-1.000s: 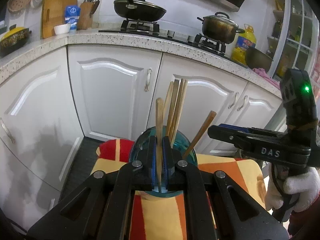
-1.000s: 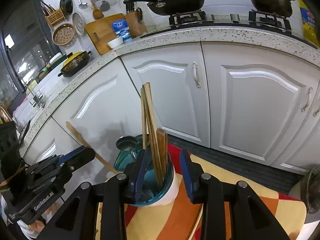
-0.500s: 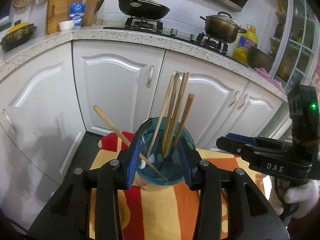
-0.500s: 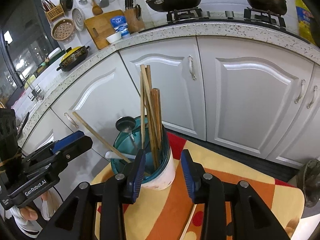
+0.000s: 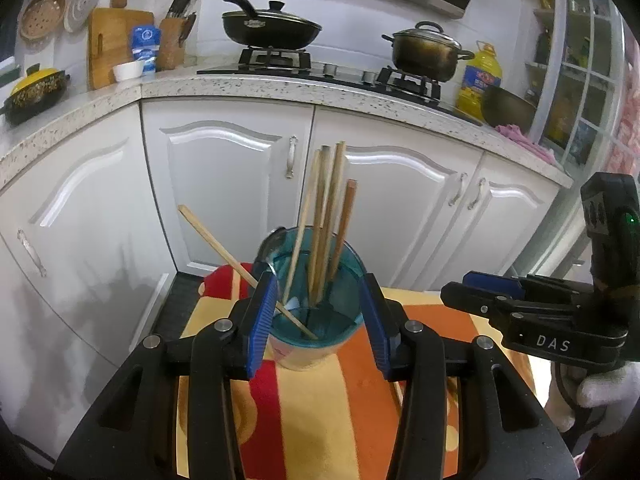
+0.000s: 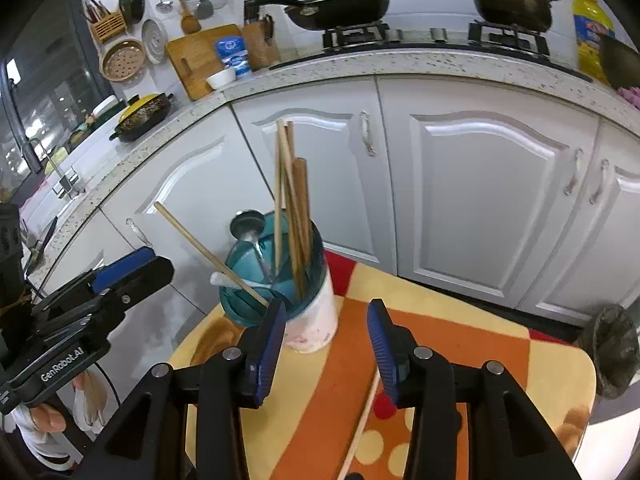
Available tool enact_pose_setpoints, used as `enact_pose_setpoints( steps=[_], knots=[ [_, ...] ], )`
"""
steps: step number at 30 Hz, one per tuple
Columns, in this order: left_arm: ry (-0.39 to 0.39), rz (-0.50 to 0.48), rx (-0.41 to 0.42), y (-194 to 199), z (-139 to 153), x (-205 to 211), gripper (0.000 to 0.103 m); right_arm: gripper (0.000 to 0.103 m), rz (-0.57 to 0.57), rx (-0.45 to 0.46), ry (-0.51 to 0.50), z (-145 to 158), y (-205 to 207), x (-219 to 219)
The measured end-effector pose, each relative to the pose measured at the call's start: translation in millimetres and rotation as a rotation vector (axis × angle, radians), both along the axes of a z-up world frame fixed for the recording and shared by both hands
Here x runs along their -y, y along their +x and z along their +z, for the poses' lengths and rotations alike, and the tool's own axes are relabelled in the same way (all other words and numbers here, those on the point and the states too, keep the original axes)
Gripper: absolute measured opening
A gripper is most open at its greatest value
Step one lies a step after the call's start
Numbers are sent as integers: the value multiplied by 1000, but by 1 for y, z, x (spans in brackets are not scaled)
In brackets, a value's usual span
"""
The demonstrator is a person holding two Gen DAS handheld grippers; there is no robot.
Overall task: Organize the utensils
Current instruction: 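Move both grippers back down toward the last chopstick on the cloth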
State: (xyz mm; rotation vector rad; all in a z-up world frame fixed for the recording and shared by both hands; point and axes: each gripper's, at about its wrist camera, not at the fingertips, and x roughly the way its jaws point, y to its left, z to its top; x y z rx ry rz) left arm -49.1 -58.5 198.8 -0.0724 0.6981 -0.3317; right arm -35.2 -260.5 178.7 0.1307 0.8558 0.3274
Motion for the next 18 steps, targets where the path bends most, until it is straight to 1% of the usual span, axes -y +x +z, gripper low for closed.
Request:
enact_pose_setpoints(
  steps=[8, 13, 18],
  knots=[
    [5, -29, -7, -16, -3, 13, 43, 42, -31, -15, -3, -4, -18, 16],
    [0, -38, -24, -23, -7, 18, 43, 42, -36, -16, -8, -6, -27, 21],
    [0, -51, -49, -28, -15, 23, 43, 42, -44, -37, -26, -15, -34, 29]
  ],
)
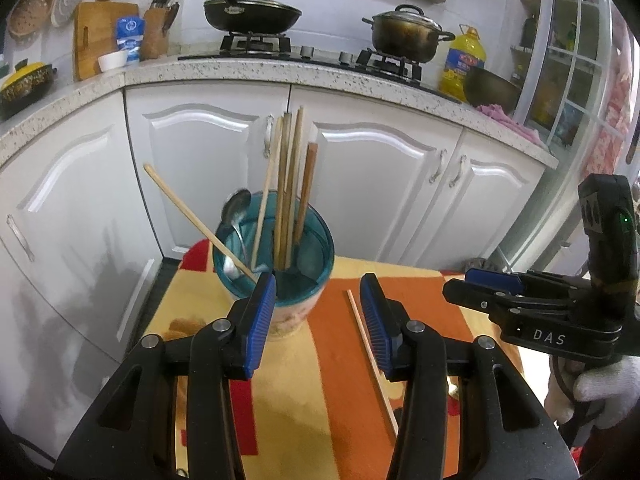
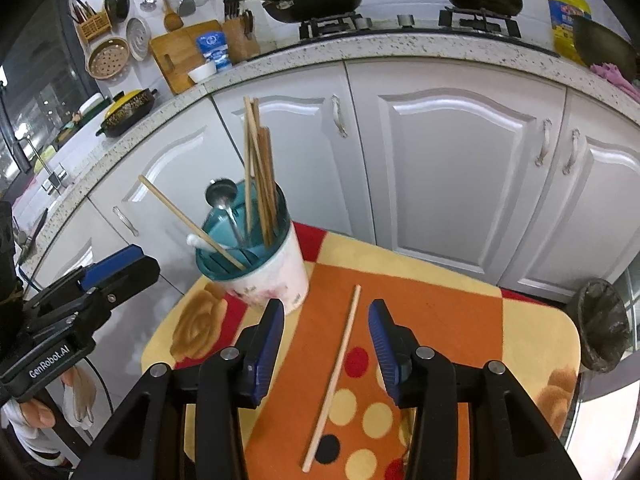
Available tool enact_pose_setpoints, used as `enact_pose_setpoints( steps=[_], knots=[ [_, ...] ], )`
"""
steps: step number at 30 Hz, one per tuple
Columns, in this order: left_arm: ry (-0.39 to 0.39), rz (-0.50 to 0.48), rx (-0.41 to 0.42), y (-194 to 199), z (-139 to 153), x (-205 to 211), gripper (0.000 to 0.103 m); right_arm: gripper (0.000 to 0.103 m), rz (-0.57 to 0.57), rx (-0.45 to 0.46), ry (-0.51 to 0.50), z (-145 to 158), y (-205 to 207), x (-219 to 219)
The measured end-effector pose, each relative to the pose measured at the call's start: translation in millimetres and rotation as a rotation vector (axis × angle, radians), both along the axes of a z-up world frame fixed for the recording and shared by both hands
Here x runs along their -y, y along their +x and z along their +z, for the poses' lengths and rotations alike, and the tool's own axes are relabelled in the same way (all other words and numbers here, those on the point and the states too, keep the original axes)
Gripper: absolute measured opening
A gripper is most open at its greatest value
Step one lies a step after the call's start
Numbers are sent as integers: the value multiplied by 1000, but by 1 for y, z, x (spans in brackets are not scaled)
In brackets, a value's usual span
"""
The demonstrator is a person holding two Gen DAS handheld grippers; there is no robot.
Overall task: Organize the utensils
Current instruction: 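Move both grippers back down toward the last chopstick on the cloth, then grasp the last wooden chopstick with the left gripper while the right grasps a fork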
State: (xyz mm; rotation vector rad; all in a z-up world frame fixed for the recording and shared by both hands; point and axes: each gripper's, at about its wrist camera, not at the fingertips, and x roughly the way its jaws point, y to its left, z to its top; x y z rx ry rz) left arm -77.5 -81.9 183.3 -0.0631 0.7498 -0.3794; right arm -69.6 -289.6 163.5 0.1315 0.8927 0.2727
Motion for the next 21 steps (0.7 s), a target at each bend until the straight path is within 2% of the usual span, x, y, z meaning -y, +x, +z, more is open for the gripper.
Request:
enact_pose_setpoints(
  steps=[5, 11, 16, 19, 21],
  knots=[
    [-2, -26, -34, -4, -16, 4, 44, 43, -34, -65, -13, -29, -5, 19],
    [10, -69, -135, -2, -52, 20, 44, 43, -67, -209, -49, -95, -4, 39],
    [24, -87, -200, 4, -79, 34, 44, 34, -73, -266, -60, -128, 3, 44],
    [21, -90, -256, 13, -99, 46, 44, 25, -80, -277, -58, -142, 12, 46],
    [22, -99, -294, 18, -115, 57, 44, 15, -82, -243, -66, -143, 14, 47]
  ],
)
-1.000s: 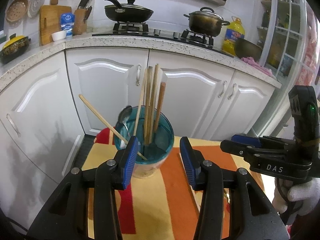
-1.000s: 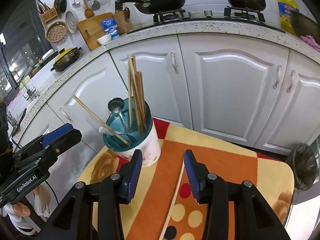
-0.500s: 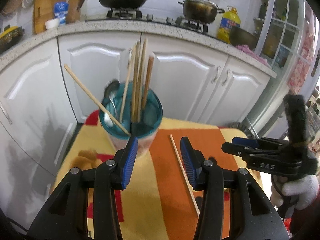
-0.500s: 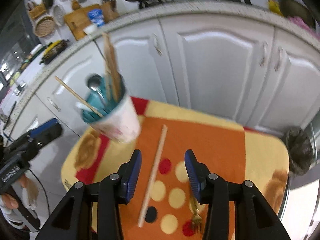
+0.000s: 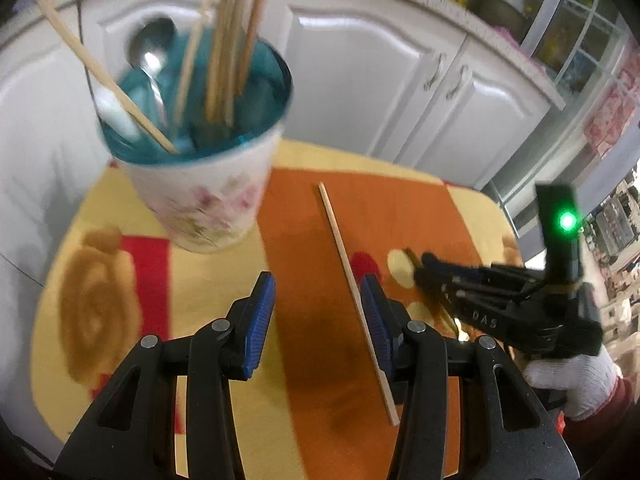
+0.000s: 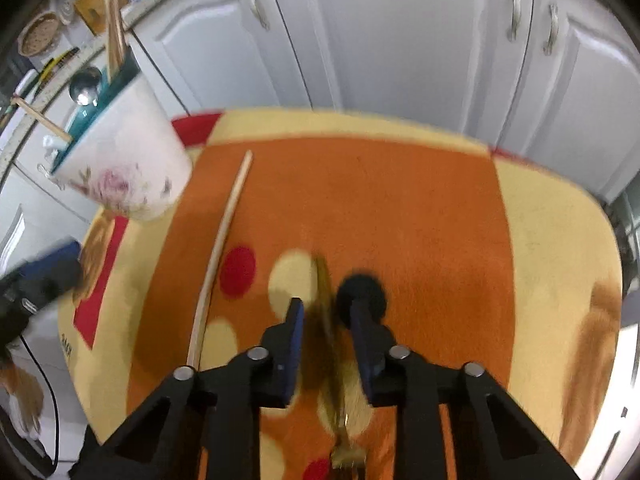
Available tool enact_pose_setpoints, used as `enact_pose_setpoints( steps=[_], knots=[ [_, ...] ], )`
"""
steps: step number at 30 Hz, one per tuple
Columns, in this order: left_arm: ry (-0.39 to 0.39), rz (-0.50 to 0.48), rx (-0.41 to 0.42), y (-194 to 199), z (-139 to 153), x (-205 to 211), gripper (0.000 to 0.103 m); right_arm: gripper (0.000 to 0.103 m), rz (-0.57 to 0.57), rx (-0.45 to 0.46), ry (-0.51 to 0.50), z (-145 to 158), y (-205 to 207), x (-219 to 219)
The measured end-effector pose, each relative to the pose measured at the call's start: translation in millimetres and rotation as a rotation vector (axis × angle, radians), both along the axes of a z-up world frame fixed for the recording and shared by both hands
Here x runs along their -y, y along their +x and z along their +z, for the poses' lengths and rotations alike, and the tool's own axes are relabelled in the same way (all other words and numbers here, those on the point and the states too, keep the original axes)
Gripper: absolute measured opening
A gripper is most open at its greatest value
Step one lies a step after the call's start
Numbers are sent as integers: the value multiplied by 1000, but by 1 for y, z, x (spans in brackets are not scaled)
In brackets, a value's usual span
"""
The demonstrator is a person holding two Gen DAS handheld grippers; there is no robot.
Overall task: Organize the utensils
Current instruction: 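Grasp the last wooden chopstick with the left gripper while the right grasps a fork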
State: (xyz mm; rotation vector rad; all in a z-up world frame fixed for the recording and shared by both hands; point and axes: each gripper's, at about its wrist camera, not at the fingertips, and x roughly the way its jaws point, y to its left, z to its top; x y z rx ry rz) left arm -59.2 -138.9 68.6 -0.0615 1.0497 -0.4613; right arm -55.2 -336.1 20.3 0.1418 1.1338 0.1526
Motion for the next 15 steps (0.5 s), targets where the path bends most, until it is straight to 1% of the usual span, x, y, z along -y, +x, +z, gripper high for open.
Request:
enact_pose_setpoints(
  steps=[2, 3, 8, 10, 11, 12, 13, 14, 15],
  knots=[
    [8, -9, -31, 5, -12, 10, 44, 8, -4, -1, -1, 0, 3, 3],
    [8, -14, -41, 8, -17, 14, 44, 7, -10, -9, 12, 0, 3, 7],
    [-3, -41, -93, 18, -39, 35, 43, 7, -41, -26, 50, 1, -4, 24],
    [-7, -59, -112, 18, -48, 44, 37, 7, -55, -30, 61, 1, -6, 29],
    [4, -63, -102, 17, -50, 47, 30, 7, -59, -35, 68, 1, -8, 30],
    [17, -65, -81, 15, -49, 49, 20, 7, -62, -39, 75, 1, -8, 31],
    [29, -78, -81, 14, -50, 51, 14, 7, -65, -41, 78, 1, -8, 31],
    [31, -83, -84, 13, -50, 52, 9, 7, -68, -44, 85, 0, -7, 31],
    [26, -86, -87, 12, -50, 50, 7, 7, -69, -46, 87, 1, -9, 32]
  ],
)
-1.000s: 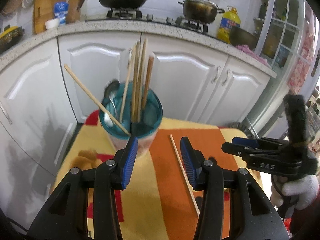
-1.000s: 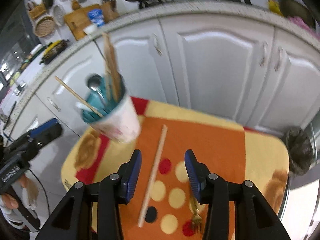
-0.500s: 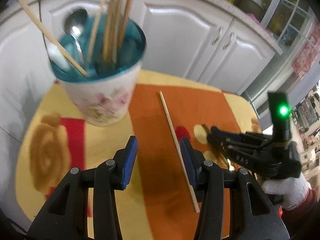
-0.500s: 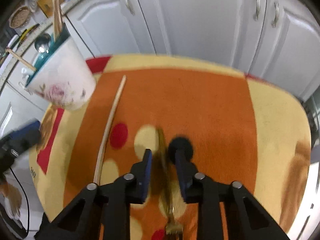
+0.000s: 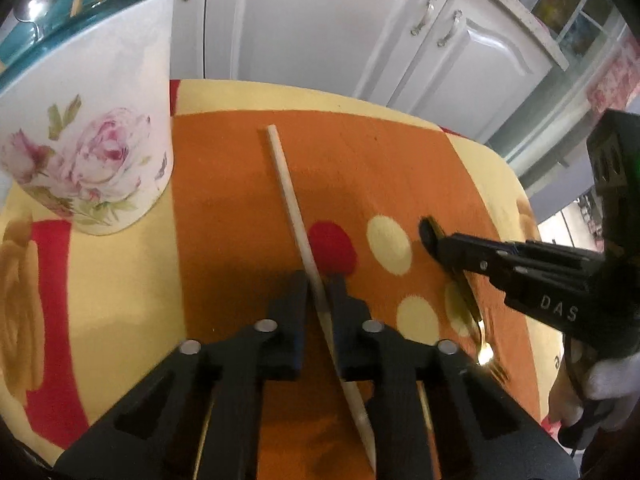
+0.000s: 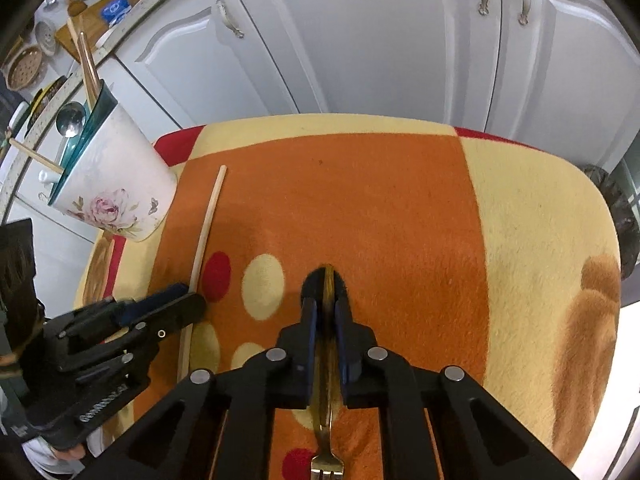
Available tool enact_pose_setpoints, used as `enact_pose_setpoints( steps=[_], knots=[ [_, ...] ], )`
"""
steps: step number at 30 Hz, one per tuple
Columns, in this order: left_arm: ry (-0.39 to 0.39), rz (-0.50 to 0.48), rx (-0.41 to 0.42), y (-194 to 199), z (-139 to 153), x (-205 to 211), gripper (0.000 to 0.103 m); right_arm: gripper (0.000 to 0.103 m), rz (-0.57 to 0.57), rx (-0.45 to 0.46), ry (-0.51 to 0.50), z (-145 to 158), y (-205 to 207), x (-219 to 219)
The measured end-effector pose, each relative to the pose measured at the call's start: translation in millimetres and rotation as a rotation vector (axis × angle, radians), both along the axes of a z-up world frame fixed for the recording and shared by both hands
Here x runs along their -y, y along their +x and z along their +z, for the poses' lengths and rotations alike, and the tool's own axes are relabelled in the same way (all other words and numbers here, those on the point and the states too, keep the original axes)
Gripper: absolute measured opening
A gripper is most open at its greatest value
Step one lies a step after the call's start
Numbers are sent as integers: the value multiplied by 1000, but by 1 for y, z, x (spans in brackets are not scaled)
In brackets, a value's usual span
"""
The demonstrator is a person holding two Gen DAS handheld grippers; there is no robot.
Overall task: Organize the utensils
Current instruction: 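Grasp the last wooden chopstick with the left gripper while the right grasps a fork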
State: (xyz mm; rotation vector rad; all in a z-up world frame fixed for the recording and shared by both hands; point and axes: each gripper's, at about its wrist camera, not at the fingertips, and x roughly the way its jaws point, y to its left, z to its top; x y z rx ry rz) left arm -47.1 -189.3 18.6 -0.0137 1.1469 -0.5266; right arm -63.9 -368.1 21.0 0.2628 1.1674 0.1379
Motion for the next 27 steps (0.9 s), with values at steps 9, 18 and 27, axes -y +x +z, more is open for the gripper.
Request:
enact_pose_setpoints(
  steps=[9, 18, 27],
  knots=[
    [20, -99, -46, -35, 3, -11, 5, 8, 6, 4, 13, -3, 2, -2],
    [60, -100, -8, -2, 12, 16, 26, 7, 16, 18, 40, 1, 0, 2],
    [170, -183, 119, 8, 2, 44, 17, 15, 27, 13, 85, -5, 6, 1]
  ],
)
